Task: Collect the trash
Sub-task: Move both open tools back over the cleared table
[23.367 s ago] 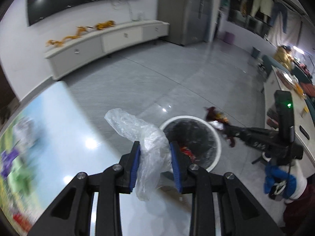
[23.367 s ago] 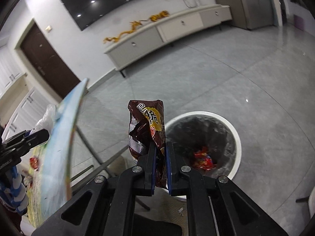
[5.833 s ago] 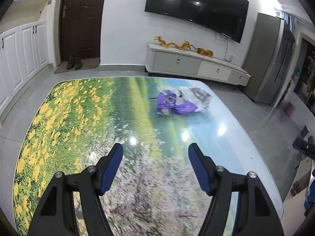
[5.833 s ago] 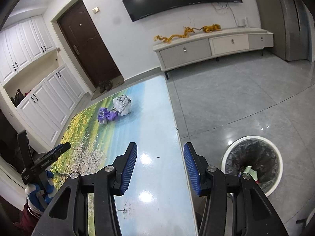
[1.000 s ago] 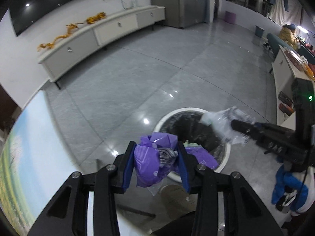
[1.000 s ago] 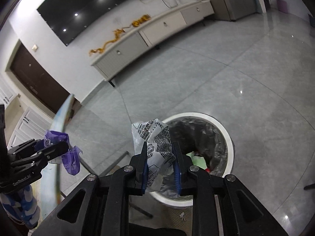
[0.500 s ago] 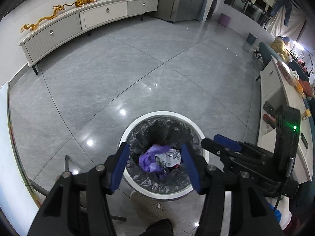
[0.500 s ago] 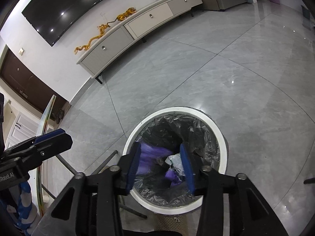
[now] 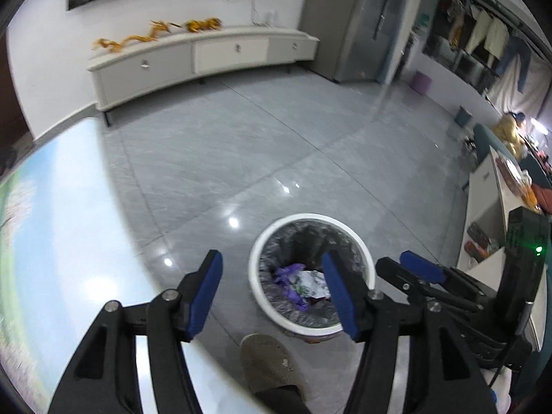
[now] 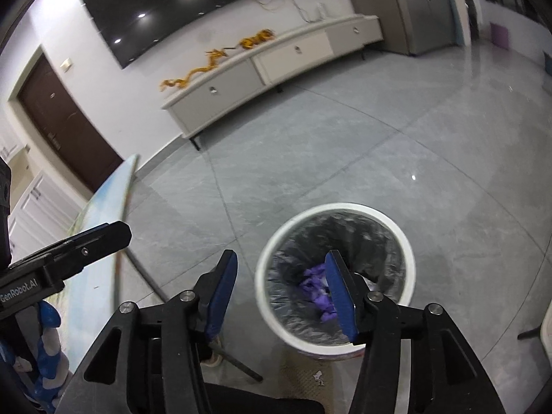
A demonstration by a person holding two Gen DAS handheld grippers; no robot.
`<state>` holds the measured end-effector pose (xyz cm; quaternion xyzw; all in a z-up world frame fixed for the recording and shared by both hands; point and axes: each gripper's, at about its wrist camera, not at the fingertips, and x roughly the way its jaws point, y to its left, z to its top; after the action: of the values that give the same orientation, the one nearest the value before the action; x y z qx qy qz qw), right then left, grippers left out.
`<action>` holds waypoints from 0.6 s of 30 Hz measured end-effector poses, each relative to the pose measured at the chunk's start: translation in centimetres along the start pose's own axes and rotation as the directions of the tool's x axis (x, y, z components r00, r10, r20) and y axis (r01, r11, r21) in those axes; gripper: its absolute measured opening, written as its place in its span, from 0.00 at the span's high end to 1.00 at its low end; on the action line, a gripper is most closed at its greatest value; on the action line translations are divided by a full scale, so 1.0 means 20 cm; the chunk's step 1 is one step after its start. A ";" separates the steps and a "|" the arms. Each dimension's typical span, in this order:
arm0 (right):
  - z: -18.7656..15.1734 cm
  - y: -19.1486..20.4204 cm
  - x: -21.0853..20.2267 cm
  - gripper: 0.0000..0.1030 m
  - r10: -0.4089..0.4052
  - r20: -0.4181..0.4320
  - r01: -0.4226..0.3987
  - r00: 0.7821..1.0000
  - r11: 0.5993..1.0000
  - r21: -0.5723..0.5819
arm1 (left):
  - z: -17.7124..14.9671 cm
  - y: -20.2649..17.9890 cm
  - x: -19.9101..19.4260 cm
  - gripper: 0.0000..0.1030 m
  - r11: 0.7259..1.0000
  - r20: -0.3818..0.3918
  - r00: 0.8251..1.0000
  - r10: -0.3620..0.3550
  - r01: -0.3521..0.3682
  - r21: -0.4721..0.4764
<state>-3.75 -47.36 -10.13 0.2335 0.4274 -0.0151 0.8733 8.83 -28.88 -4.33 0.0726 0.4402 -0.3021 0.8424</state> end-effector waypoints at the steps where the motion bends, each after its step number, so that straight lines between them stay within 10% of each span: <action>1: -0.01 0.04 -0.02 0.47 0.003 0.006 -0.003 1.000 1.000 -0.015 | -0.01 0.03 -0.05 0.40 1.000 0.015 1.000 0.013 -0.013 -0.012; 18: -0.18 0.71 -0.30 0.22 0.046 0.092 -0.020 0.995 0.964 -0.266 | -0.42 0.43 -0.74 0.31 0.953 0.233 0.933 0.275 -0.232 -0.196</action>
<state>-7.07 -34.14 -1.90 0.1208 0.3788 0.0451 0.9165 1.53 -12.03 0.94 0.0191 0.3374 -0.1597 0.9275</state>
